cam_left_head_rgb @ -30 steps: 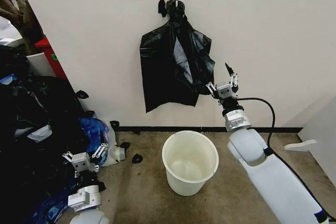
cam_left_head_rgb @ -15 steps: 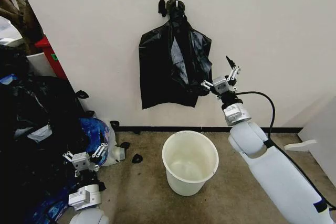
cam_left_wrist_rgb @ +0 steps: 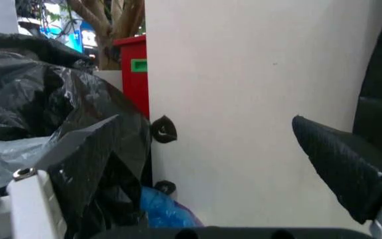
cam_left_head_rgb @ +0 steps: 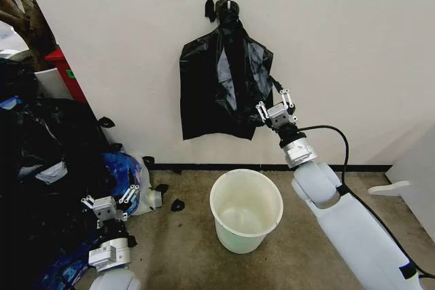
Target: Place the garbage bag over the trash bin.
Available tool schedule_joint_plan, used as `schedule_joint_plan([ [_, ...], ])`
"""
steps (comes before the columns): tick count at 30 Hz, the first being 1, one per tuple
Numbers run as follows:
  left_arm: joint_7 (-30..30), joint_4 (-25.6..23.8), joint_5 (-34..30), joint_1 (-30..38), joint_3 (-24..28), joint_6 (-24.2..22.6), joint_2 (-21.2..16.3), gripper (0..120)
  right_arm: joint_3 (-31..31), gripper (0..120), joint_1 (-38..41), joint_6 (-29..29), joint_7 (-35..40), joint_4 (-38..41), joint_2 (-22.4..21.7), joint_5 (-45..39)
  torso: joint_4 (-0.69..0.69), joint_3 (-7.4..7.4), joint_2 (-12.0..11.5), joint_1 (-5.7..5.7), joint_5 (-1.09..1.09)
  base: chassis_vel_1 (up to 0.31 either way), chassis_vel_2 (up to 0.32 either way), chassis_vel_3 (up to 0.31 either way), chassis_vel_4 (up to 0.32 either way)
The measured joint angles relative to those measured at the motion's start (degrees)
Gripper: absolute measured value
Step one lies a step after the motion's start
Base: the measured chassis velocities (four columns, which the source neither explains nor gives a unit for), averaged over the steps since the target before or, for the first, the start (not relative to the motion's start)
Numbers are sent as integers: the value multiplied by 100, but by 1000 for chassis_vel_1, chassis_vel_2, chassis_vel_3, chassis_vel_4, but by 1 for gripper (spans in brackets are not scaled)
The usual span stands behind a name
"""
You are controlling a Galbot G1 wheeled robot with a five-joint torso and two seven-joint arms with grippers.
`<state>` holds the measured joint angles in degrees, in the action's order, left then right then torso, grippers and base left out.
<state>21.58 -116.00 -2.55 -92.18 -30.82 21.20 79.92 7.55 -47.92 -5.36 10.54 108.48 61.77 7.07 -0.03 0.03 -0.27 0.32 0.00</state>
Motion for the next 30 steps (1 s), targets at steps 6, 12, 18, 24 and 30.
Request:
schedule_joint_plan([
  [6,-140,-304,-495,374,-66,-96,-323,100,-29,0,-151,-33,-2,28,124,-127,0,0,0,0,0,0,0,0,0],
  [12,-745,-759,-2039,897,-62,-243,-1165,100,-78,0,-348,-27,18,196,184,-464,-2,0,0,0,-1,0,0,0,0],
  [18,-1838,-1012,-3472,1507,-48,-212,-2330,100,-381,0,-511,12,101,663,256,-2044,-2,0,0,0,0,0,0,0,0],
  [24,-2254,-1019,-3904,1823,73,-427,-3152,100,-619,0,-404,-5,102,832,389,-2933,-1,0,0,0,-3,0,0,0,0],
  [30,-2243,-1155,-4647,2124,167,-1079,-3810,100,-1042,0,93,-40,52,657,612,-3243,5,0,0,0,0,0,0,0,0],
])
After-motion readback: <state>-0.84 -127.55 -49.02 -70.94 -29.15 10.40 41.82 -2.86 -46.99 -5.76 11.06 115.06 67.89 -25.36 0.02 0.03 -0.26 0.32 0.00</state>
